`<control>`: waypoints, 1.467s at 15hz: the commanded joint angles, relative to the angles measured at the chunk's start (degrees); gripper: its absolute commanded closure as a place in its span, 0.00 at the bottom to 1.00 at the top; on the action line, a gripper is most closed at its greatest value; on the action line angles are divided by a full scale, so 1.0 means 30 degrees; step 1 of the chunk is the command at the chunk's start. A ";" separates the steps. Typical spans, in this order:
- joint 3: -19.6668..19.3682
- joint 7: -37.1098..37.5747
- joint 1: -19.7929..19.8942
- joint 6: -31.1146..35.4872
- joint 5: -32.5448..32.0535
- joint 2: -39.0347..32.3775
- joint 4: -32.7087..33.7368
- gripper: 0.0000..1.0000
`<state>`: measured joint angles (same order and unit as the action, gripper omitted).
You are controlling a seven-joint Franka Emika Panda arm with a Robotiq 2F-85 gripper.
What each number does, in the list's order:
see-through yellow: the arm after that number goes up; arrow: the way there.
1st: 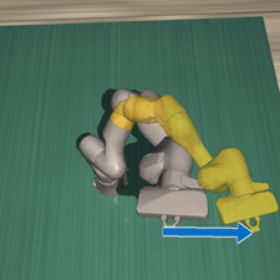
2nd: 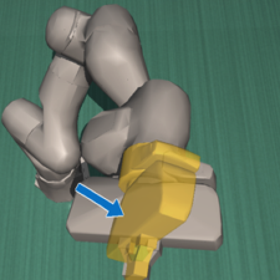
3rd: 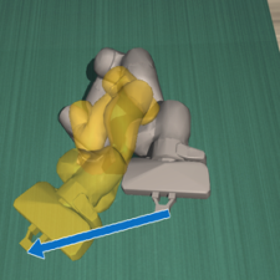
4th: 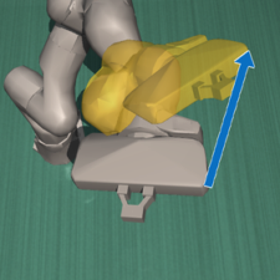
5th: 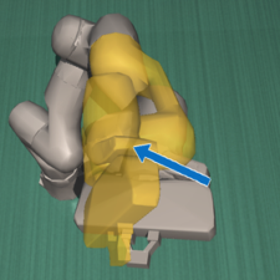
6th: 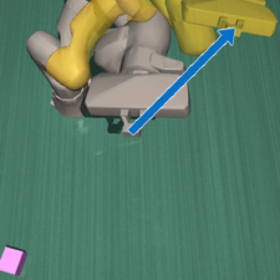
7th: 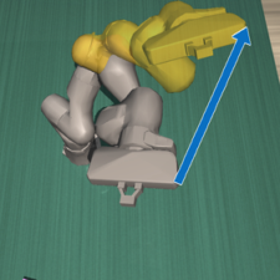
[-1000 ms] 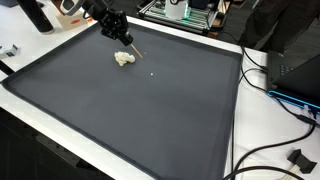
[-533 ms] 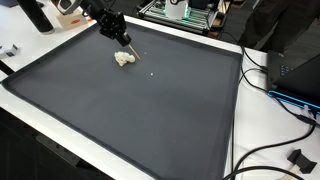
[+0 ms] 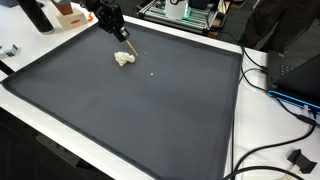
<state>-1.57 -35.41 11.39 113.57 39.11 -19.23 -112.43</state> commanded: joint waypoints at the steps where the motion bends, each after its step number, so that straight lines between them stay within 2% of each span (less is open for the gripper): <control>1: -0.0202 0.1707 -0.0428 0.0460 -0.0801 0.1027 -0.0505 0.97; 5: -0.0220 0.3377 -0.0729 0.0671 -0.2269 0.1772 -0.0444 0.97; 11: -0.0231 0.5568 -0.1199 0.0731 -0.5564 0.2644 -0.0227 0.97; 22: -0.0170 0.7511 -0.1927 0.0175 -1.0214 0.3463 0.0080 0.97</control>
<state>-1.57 -14.65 6.65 115.20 11.80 -9.79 -112.25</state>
